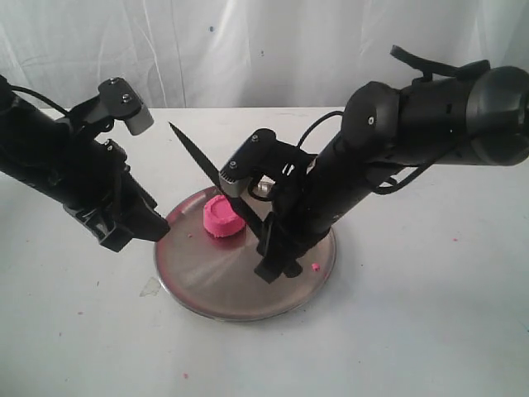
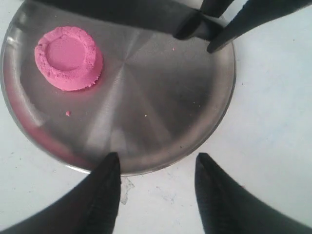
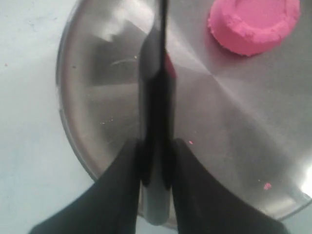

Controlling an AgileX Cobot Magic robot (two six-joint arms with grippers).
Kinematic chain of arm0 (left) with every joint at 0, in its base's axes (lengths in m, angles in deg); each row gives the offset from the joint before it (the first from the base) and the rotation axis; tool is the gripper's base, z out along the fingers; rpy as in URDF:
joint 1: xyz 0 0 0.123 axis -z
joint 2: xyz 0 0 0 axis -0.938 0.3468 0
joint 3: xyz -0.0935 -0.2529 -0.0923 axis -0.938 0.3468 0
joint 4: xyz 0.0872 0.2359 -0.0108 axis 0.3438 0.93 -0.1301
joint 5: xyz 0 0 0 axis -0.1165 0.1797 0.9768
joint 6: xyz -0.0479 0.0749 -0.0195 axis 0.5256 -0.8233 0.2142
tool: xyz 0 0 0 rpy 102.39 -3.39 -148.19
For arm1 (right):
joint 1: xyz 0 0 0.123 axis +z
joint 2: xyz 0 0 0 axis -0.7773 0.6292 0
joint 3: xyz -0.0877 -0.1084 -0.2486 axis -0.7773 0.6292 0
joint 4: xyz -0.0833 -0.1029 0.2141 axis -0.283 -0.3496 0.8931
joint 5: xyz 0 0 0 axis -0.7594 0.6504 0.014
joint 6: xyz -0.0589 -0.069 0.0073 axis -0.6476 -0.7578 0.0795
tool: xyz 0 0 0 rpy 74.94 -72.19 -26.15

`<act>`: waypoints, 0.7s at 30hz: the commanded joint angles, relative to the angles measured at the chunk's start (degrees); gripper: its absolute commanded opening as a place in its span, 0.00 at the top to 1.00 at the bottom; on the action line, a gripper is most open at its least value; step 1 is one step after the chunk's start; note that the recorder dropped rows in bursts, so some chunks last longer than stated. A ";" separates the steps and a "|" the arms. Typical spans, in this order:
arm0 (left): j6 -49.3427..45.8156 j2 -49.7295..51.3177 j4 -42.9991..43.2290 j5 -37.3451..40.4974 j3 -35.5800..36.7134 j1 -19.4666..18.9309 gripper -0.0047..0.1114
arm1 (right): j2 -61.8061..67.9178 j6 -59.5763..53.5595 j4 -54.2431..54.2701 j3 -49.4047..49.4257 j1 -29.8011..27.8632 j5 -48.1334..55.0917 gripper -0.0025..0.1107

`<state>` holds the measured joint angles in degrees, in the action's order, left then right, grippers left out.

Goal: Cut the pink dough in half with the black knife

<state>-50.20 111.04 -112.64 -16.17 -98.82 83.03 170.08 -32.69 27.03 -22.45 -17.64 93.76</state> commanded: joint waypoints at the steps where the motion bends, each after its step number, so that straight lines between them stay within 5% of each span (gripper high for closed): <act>1: 4.43 -1.00 1.24 -0.03 -0.03 -0.01 0.52 | -0.63 9.52 -8.07 -0.50 -0.24 -0.12 0.98; 6: 8.85 -5.22 2.74 -3.62 -0.06 -0.01 0.56 | -0.99 10.67 -9.45 -0.50 -0.24 0.81 0.98; 11: 6.77 -10.53 -7.84 -8.02 -0.06 -0.01 0.96 | -1.10 10.67 -9.96 -2.47 2.61 3.92 0.98; 15: -3.36 -10.64 -20.97 -7.89 -0.06 -0.01 0.96 | -1.10 11.34 -11.28 -4.73 5.24 6.08 0.98; 21: -6.42 -10.64 -26.55 -9.45 -0.06 -0.01 0.96 | -1.10 15.49 -15.82 -5.15 6.10 6.93 0.98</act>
<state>-54.96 100.97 -135.79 -25.61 -98.82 83.03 169.60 -18.17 12.49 -27.15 -11.69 100.14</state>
